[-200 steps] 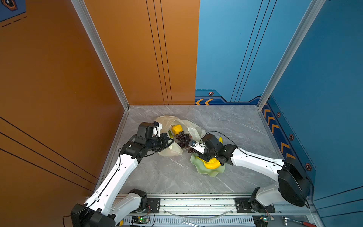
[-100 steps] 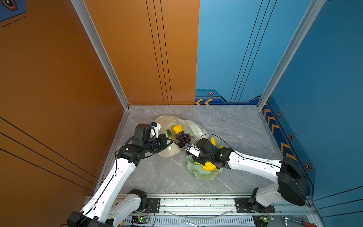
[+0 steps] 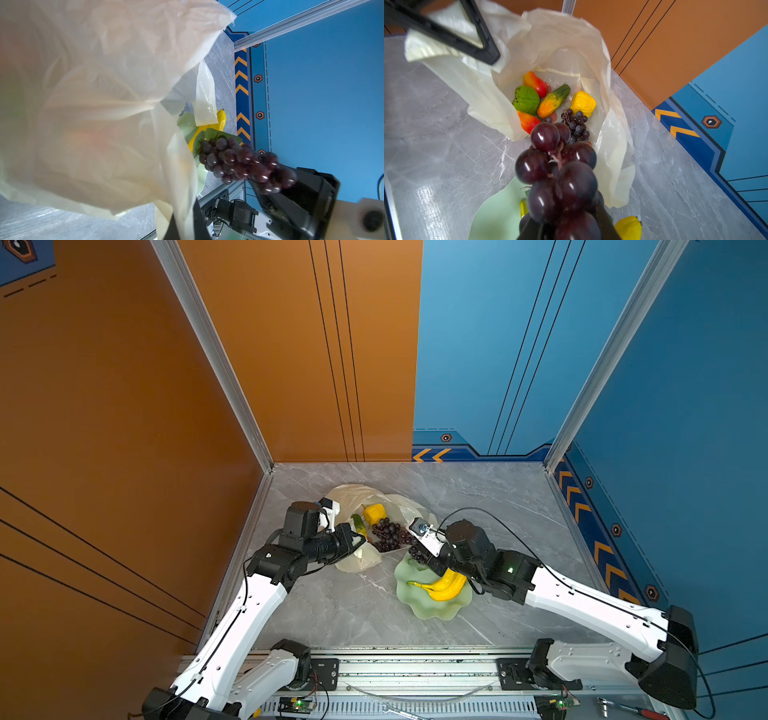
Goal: Place the fruits into the plastic bag
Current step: 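Carry the grapes with the right gripper into the bag opening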
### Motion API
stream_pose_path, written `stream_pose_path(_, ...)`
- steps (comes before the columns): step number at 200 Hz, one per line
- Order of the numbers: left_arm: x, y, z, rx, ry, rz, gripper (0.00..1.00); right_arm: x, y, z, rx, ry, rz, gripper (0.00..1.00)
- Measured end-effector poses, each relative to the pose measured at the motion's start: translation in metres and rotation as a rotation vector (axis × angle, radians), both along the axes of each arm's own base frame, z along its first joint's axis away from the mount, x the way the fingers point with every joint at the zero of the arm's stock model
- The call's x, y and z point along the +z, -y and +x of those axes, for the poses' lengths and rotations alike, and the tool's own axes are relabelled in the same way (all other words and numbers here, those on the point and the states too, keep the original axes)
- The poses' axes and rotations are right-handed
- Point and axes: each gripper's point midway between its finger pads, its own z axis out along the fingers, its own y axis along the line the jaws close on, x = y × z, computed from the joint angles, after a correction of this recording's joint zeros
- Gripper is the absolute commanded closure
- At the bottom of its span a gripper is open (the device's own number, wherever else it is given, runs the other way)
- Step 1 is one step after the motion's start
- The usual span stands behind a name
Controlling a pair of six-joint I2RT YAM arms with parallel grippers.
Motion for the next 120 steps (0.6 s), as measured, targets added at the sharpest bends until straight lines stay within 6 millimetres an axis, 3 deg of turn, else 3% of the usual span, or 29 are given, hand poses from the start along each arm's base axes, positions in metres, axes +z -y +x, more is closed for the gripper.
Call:
stream_pose_path(69, -0.006, 0.002, -0.004, -0.009, -0.016, 0.005, 1.00, 0.089, -0.015, -0.003, -0.004, 0.052, 0.189, 0.75)
stream_pose_path(95, -0.004, 0.001, -0.005, -0.009, -0.009, 0.003, 1.00, 0.096, -0.030, 0.004, -0.006, 0.052, 0.218, 0.75)
stream_pose_path(120, -0.003, 0.001, -0.005, -0.009, -0.004, 0.001, 1.00, 0.083, -0.051, 0.016, -0.002, 0.031, 0.210, 0.75)
